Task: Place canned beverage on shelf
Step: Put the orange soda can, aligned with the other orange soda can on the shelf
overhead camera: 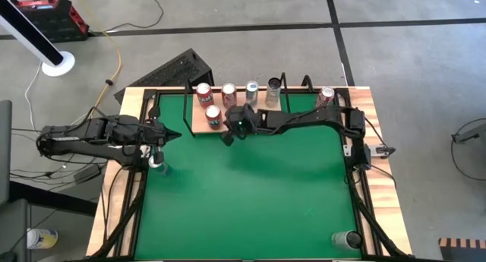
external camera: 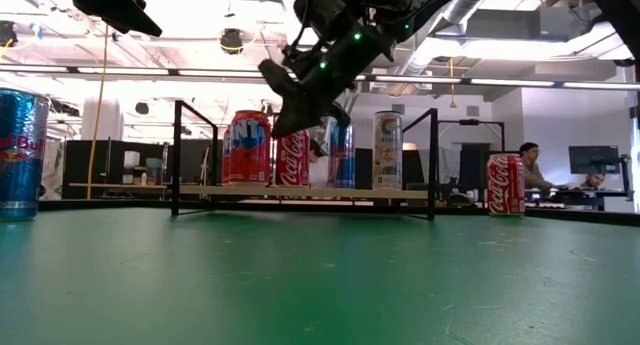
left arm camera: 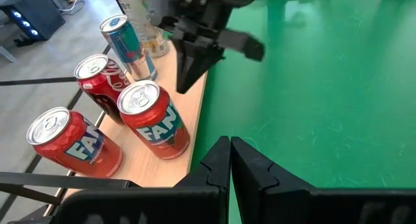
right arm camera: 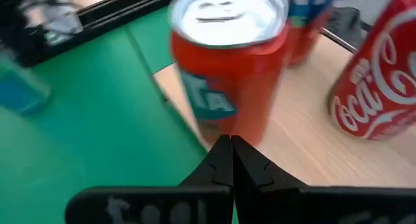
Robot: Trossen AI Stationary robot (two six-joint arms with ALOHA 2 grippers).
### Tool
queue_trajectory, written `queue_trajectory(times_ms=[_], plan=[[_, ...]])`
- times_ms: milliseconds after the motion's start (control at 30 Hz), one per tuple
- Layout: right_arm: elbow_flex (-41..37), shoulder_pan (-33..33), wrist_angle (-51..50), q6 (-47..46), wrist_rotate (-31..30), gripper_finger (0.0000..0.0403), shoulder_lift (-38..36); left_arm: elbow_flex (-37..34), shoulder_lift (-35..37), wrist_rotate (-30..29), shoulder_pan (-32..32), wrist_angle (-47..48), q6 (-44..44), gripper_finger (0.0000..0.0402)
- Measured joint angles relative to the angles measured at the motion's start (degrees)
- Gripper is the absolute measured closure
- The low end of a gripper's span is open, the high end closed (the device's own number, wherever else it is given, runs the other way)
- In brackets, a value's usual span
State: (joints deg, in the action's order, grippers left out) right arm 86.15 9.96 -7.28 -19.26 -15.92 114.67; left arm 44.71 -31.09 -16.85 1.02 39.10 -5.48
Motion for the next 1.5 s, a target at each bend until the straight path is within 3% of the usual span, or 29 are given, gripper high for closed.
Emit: queue_trajectory(times_ms=[233,367,933,1133,1333,1500], plan=[[-0.02,1.53,0.2,-2.93,-4.88,0.0386,0.05,0.01,0.0,1.14,0.01,0.03,0.02,0.0402],[-0.02,2.49,3.56,-5.44,-2.05,0.0386,0.05,0.02,0.0,1.15,0.02,0.03,-0.45,0.0402],[0.33,2.83,7.69,-9.46,0.24,0.0386,1.04,0.0,0.0,1.11,0.02,0.03,-0.74,0.0402],[6.79,3.14,6.77,-9.8,3.96,0.0386,6.54,0.02,0.0,1.14,0.02,0.03,-0.24,0.0402],[14.45,2.72,2.78,-7.15,3.52,0.0386,9.49,0.0,0.0,1.58,0.02,0.03,1.69,0.0402],[15.72,2.88,-2.28,-4.22,0.33,0.0385,8.1,0.0,0.0,1.58,0.02,0.05,1.16,0.0402]])
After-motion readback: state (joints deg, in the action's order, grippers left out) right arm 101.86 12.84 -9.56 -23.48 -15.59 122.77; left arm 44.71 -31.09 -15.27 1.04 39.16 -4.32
